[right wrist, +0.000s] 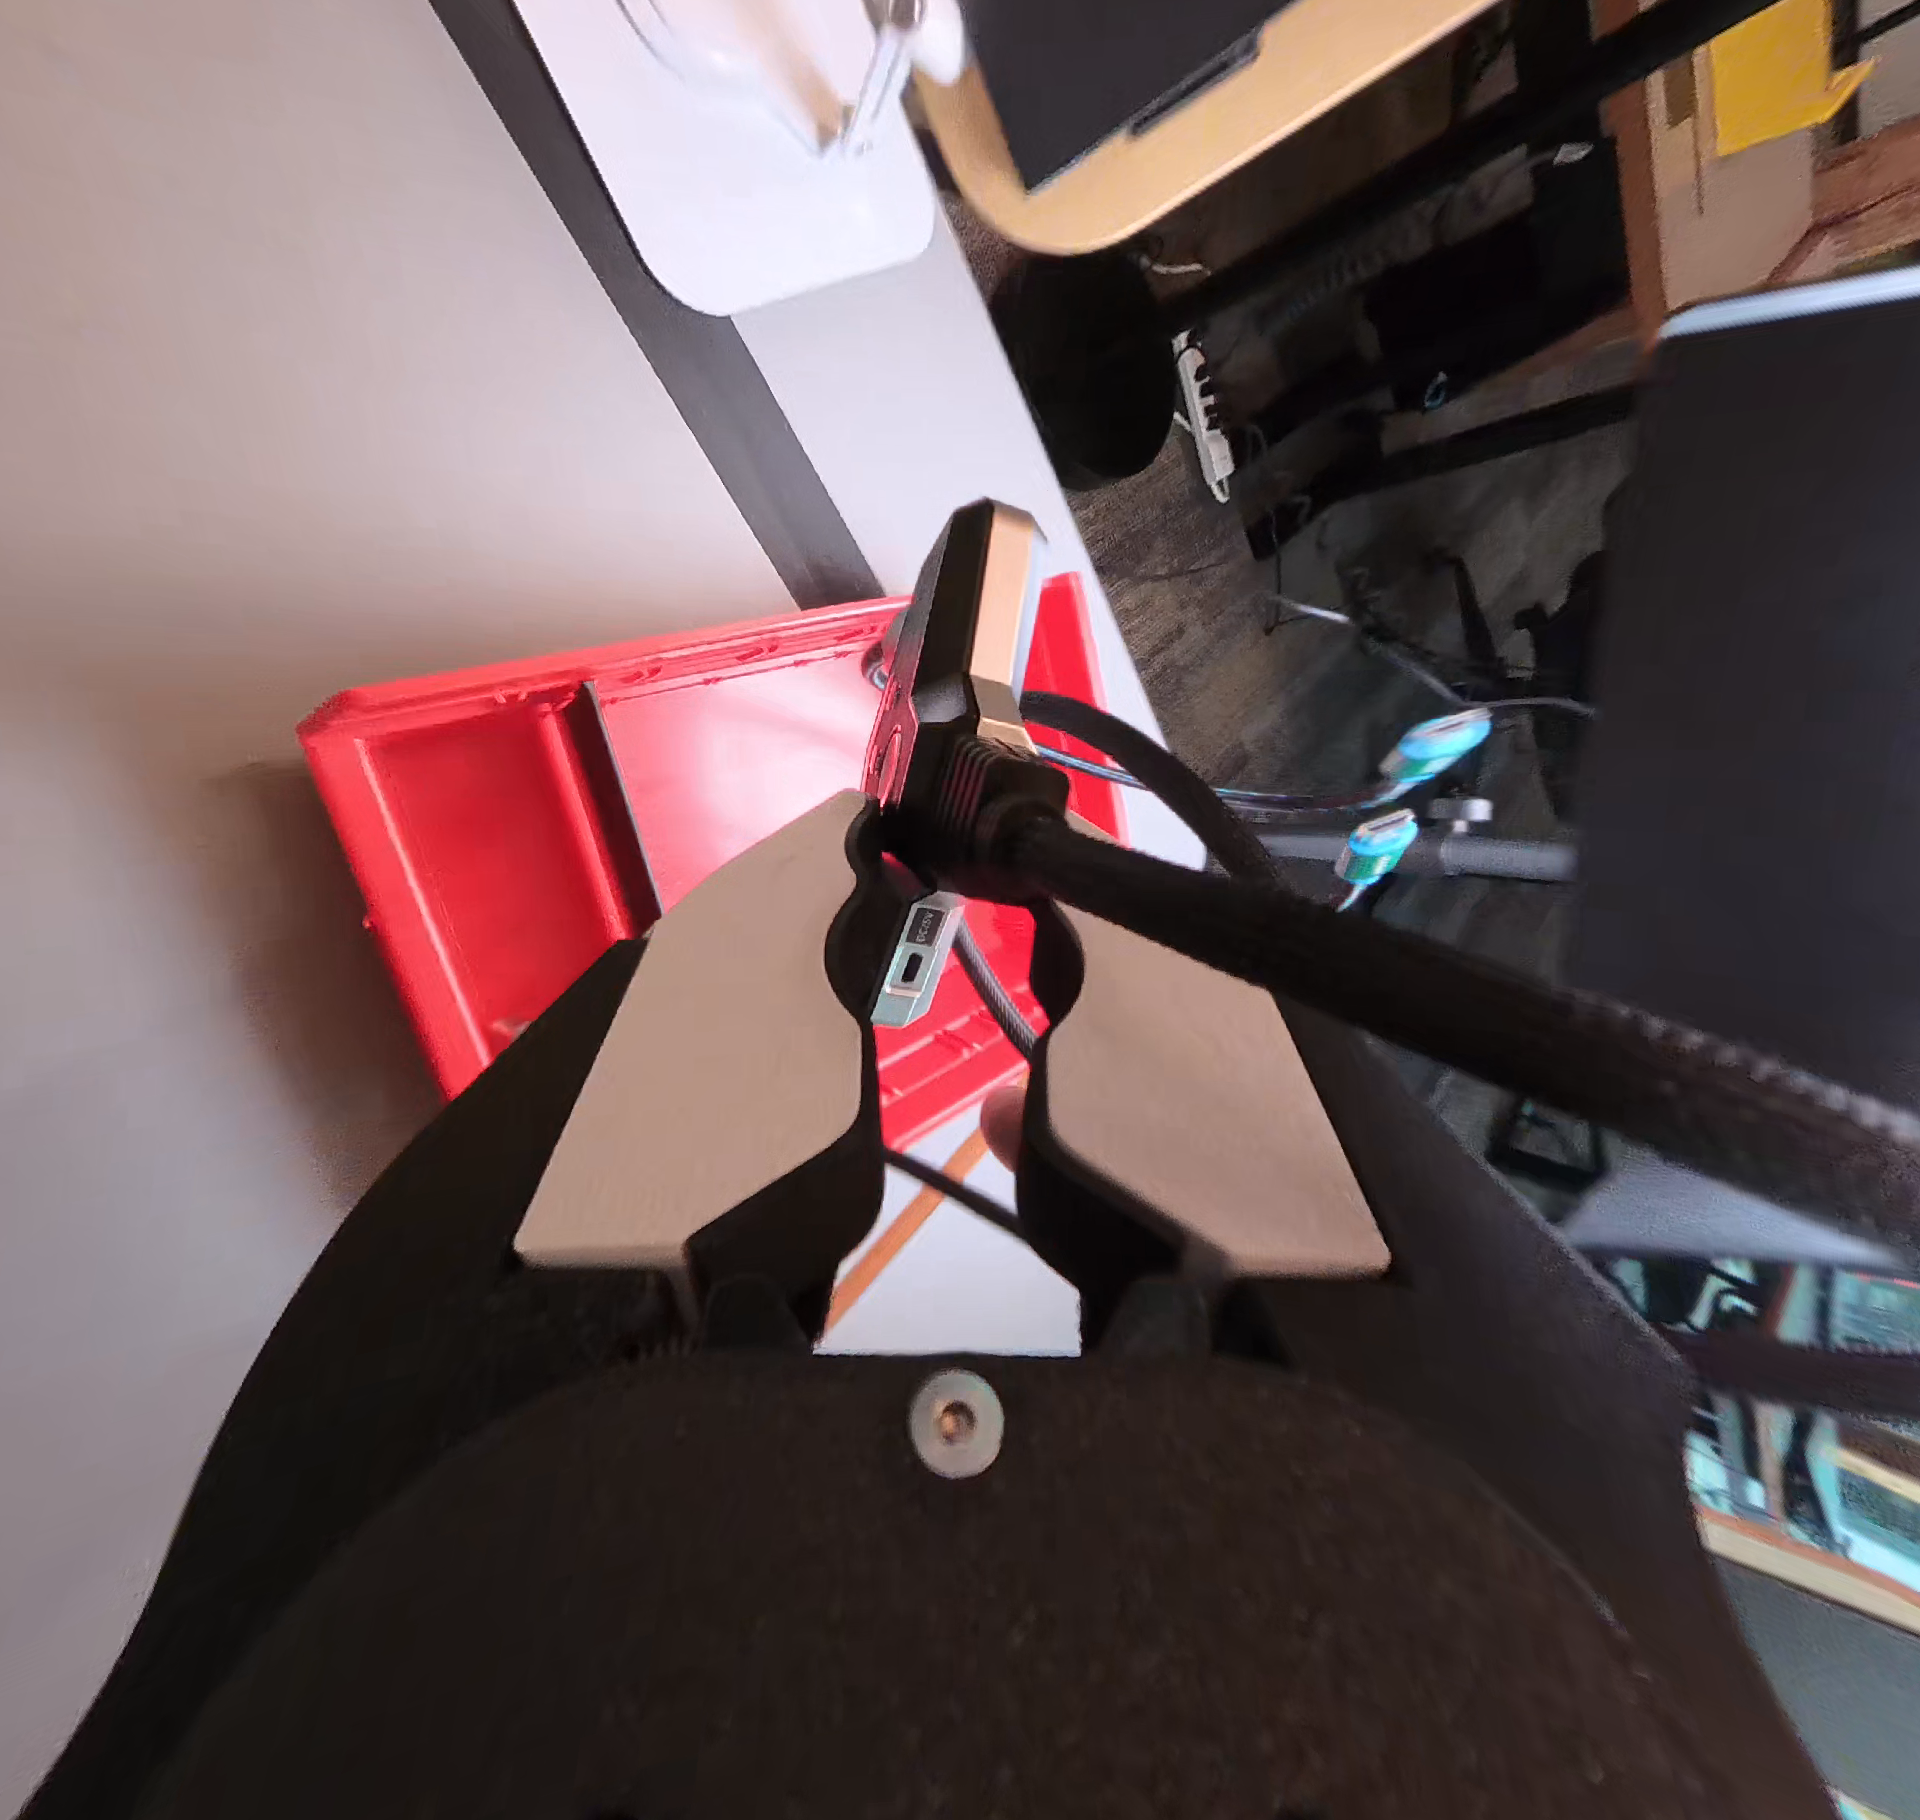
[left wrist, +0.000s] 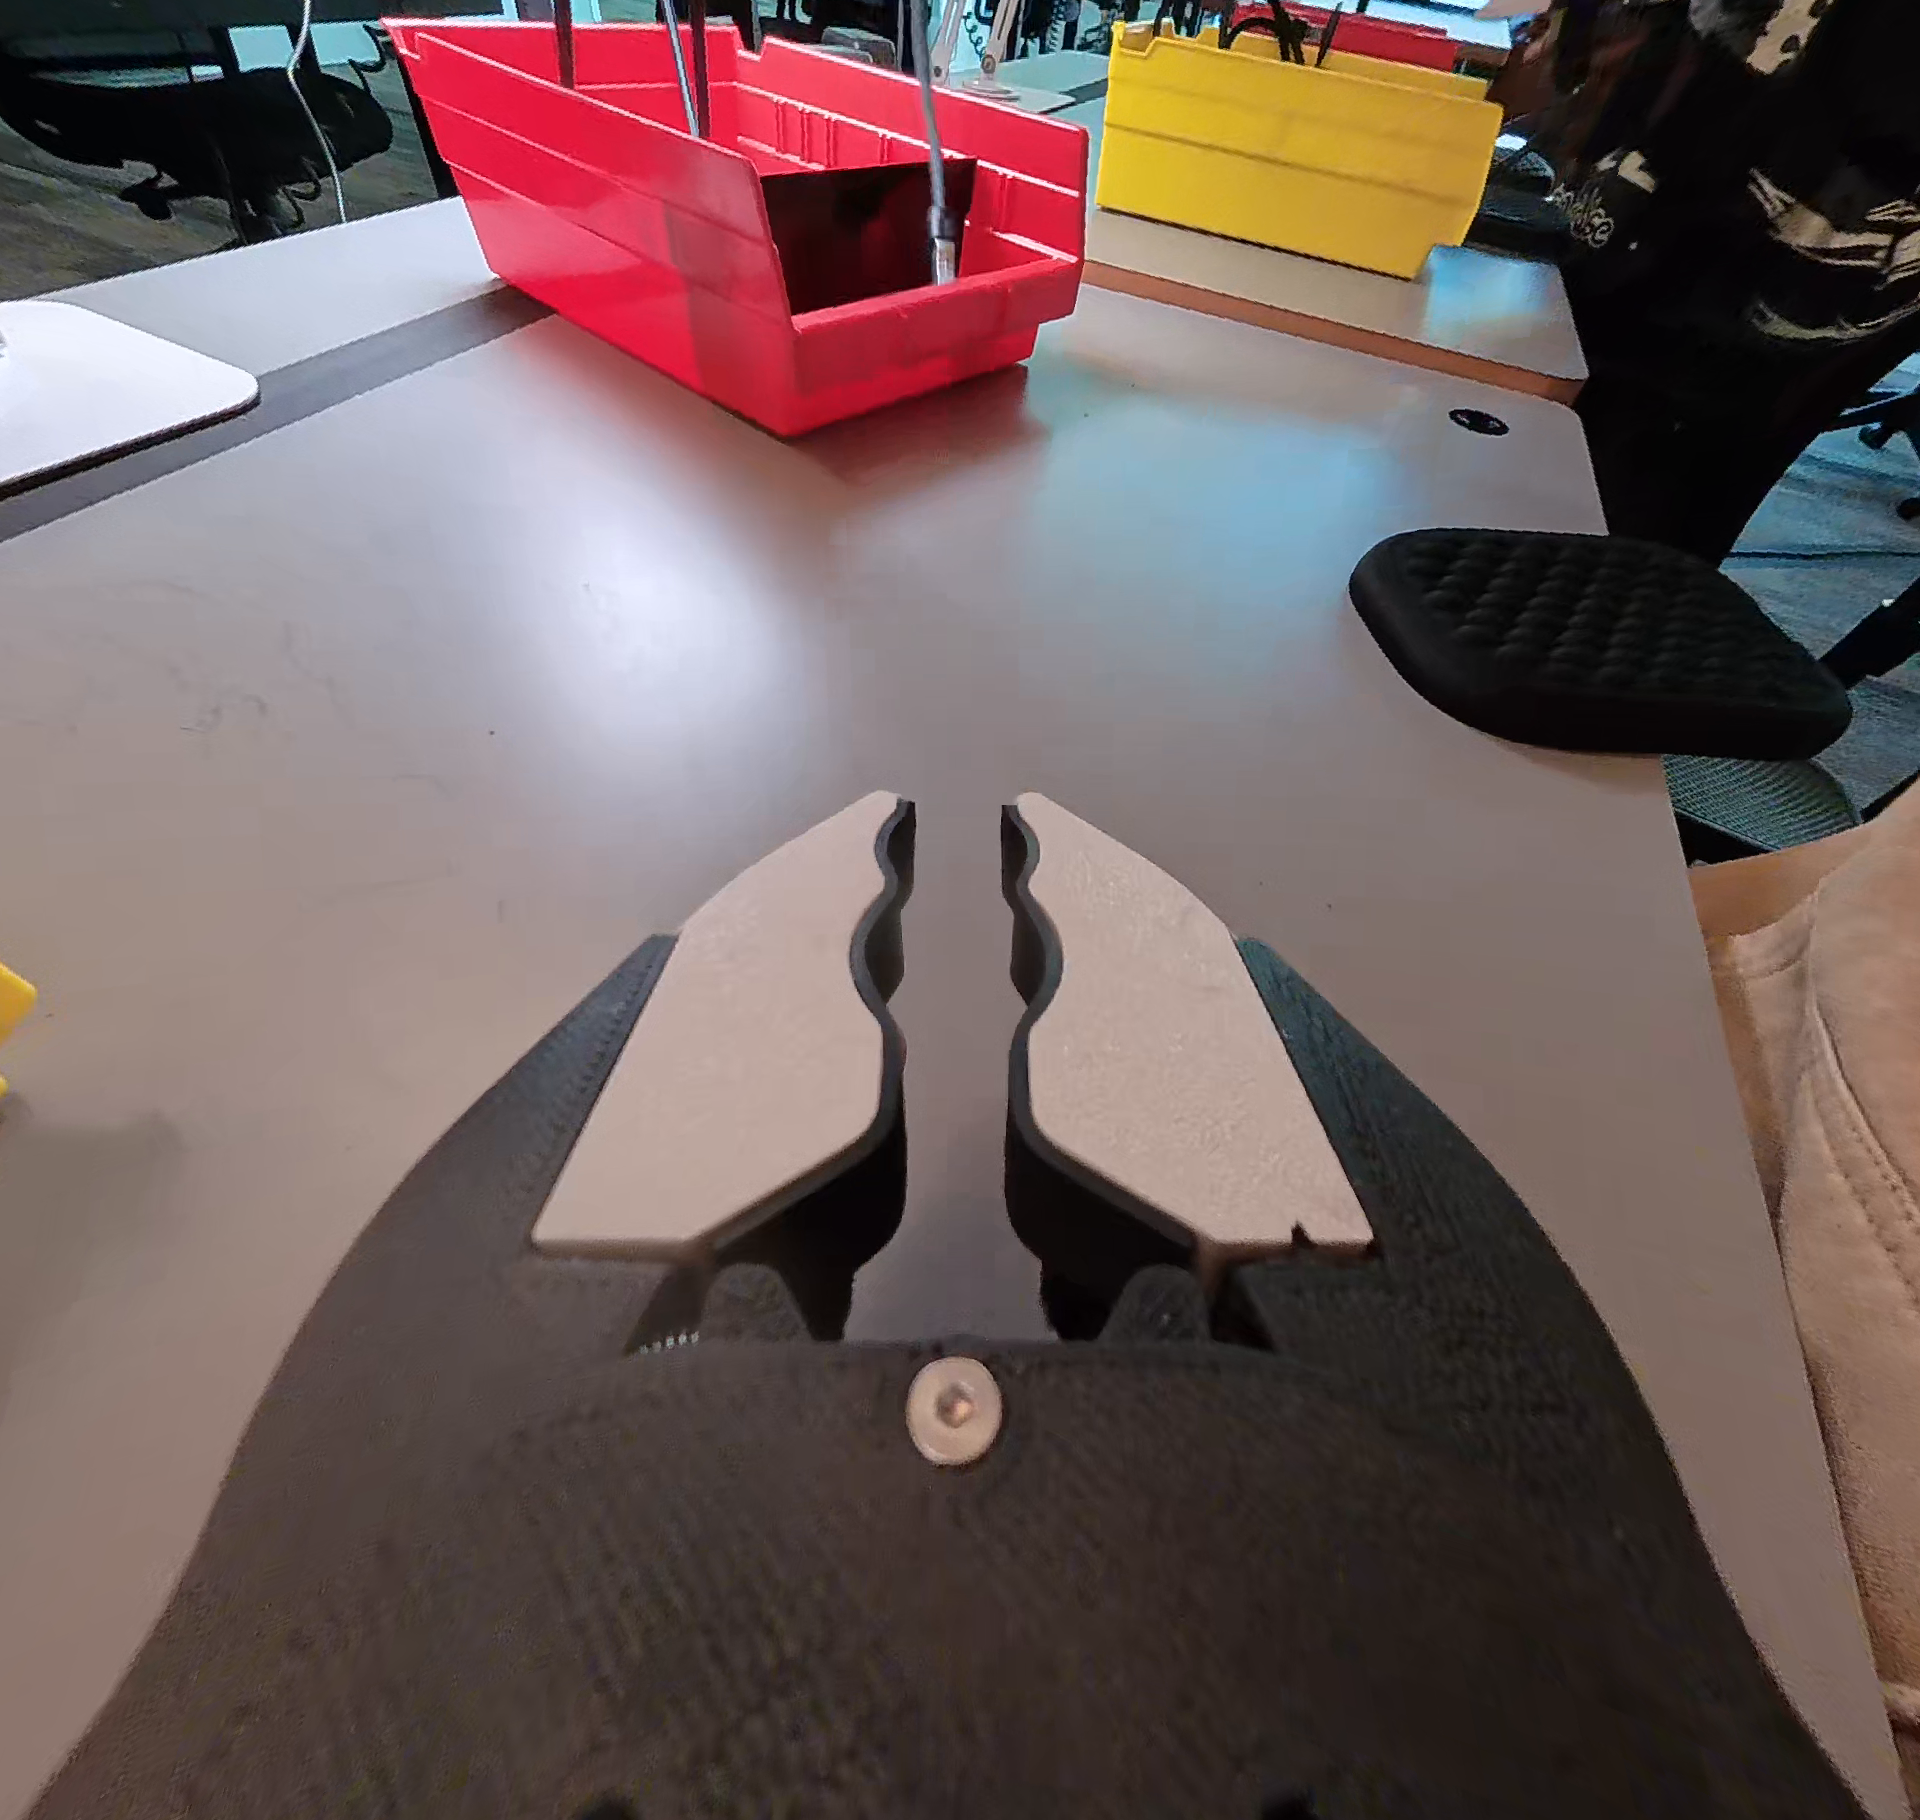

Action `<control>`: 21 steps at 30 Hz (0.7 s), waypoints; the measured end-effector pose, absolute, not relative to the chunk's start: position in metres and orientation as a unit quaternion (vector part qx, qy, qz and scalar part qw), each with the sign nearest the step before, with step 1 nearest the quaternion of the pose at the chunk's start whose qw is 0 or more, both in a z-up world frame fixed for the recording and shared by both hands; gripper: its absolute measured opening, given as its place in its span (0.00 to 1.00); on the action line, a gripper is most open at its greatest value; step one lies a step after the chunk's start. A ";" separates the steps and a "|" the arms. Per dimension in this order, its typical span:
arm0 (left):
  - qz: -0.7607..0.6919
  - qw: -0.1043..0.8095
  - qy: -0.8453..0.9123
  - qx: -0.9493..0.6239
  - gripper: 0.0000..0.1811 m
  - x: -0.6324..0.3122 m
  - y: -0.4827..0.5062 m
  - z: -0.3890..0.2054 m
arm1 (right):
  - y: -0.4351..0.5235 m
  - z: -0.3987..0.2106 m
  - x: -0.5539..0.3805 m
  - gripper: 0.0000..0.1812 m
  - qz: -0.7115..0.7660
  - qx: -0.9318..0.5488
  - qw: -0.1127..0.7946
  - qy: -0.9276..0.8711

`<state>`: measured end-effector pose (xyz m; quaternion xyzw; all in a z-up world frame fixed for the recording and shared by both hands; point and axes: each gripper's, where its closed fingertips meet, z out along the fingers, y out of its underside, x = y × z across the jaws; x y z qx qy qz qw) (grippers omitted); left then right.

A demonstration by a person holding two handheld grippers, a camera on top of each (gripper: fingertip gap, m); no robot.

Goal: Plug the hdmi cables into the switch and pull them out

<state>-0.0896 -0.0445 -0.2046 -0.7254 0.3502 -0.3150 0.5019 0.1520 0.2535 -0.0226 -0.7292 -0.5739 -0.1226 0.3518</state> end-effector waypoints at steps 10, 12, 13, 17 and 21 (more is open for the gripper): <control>-0.323 0.498 0.338 -0.730 0.08 -0.094 -0.041 -0.207 | 0.274 -0.151 0.166 0.13 -0.052 -0.798 0.244 -0.549; -0.323 0.500 0.334 -0.731 0.08 -0.096 -0.040 -0.206 | 0.276 -0.167 0.167 0.13 -0.061 -0.798 0.227 -0.555; -0.322 0.502 0.331 -0.731 0.08 -0.097 -0.039 -0.206 | 0.275 -0.175 0.167 0.14 -0.068 -0.798 0.213 -0.559; -0.323 0.507 0.319 -0.733 0.08 -0.101 -0.037 -0.204 | 0.266 -0.191 0.164 0.16 -0.107 -0.788 0.171 -0.582; -0.320 0.511 0.318 -0.732 0.08 -0.102 -0.037 -0.203 | 0.248 -0.176 0.160 0.16 -0.142 -0.785 0.186 -0.574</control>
